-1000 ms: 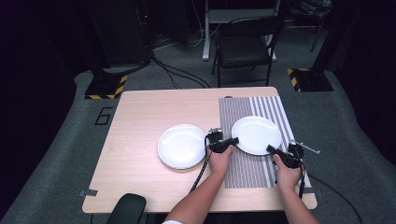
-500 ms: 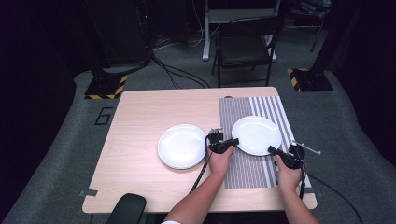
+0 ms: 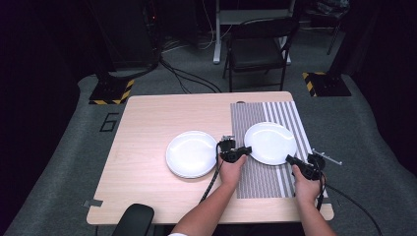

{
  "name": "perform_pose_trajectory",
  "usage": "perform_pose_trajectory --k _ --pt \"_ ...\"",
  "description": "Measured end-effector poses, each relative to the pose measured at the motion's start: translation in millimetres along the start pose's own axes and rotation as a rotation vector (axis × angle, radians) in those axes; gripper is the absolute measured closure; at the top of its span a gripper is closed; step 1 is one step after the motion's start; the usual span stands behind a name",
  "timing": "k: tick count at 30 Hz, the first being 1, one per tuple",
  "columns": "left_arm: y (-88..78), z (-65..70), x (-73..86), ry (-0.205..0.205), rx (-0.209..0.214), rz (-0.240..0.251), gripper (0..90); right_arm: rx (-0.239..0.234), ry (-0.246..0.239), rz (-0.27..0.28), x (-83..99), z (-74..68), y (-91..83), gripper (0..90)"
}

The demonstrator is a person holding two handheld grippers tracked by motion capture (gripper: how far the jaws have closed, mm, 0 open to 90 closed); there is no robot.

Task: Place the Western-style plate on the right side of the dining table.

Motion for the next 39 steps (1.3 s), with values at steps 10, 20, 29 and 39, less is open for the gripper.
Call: perform_pose_trajectory --k 10,20,29,39 --pt "-8.5 2.8 -0.8 0.000 0.014 0.013 56.8 0.002 -0.002 0.025 0.1 -1.0 -5.4 59.2" --pt "-23.8 -1.7 -11.9 0.009 0.017 0.030 52.8 -0.028 -0.104 0.052 -2.7 -20.1 -13.6 57.2" --pt "-36.2 -12.2 -19.5 0.061 -0.033 0.042 48.3 -0.061 -0.173 0.030 -2.5 -35.9 -12.6 54.0" --pt "-57.7 -18.4 -31.5 0.083 -0.053 0.069 47.4 -0.104 -0.237 0.026 -2.3 -55.0 -12.6 52.6"
Point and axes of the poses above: each handheld gripper's, and its own axes: y roughly forward along the jaws, x roughly out of its underside, z roughly to its right, the point moved 4 cm from there along y, roughly forward along the jaws, and after that the axes turned 6 degrees about -y, right-handed, at the moved point
